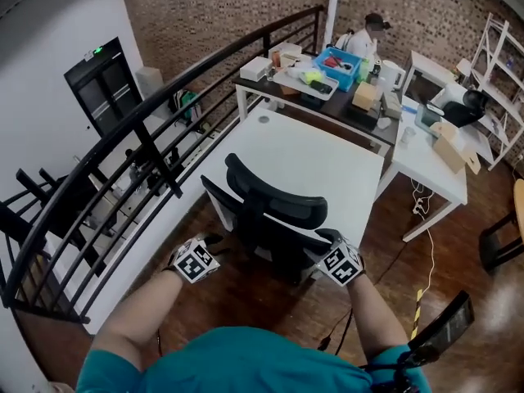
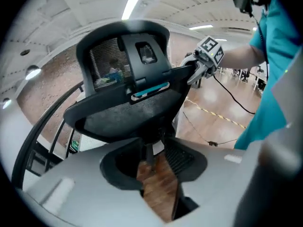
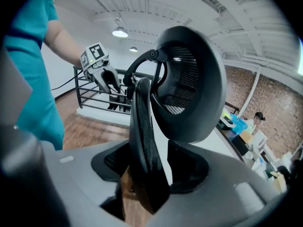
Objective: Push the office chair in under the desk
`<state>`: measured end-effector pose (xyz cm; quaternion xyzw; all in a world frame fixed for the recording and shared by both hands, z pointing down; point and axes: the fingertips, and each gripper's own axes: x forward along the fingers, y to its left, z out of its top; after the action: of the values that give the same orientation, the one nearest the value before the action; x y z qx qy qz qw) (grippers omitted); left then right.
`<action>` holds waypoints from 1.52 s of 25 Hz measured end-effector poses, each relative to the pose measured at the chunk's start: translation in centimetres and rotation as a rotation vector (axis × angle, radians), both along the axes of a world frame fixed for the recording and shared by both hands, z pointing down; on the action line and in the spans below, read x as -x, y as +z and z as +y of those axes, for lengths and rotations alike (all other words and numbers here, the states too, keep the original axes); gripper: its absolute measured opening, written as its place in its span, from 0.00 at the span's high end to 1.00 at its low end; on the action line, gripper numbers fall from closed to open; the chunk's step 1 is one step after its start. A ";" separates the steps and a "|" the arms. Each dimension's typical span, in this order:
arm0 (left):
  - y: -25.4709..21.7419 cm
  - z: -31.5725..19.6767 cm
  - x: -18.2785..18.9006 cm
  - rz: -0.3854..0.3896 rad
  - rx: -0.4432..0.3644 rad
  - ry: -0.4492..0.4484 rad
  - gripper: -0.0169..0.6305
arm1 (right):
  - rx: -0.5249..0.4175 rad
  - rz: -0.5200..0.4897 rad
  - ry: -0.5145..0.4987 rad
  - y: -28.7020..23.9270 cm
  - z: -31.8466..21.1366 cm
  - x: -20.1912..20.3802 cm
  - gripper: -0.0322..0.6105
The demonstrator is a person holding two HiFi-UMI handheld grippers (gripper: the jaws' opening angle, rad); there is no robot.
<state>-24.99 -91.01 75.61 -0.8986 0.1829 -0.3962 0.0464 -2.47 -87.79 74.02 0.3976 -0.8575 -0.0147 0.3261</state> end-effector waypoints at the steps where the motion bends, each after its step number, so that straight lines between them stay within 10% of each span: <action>1: -0.6 1.1 0.8 0.040 -0.002 -0.019 0.74 | -0.019 -0.036 0.006 -0.4 0.4 -0.1 0.58; 12: -11.2 15.4 13.0 0.540 -0.107 -0.330 0.85 | -0.323 -0.363 -0.065 -11.9 9.3 3.6 0.68; 20: -16.5 35.5 17.9 0.766 -0.246 -0.577 0.93 | -0.173 -0.630 -0.361 -15.4 24.7 9.7 0.95; 26: -15.7 50.0 19.6 0.830 -0.317 -0.714 0.93 | -0.093 -0.701 -0.479 -14.9 35.9 11.7 0.95; 38: -14.9 67.4 6.4 0.911 -0.405 -0.857 0.93 | 0.017 -0.707 -0.669 -11.7 47.3 1.7 0.95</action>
<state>-31.35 -23.58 60.75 -0.7975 0.5969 0.0828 -0.0294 -4.13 -40.46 62.32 0.0781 -0.9966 0.0243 -0.0042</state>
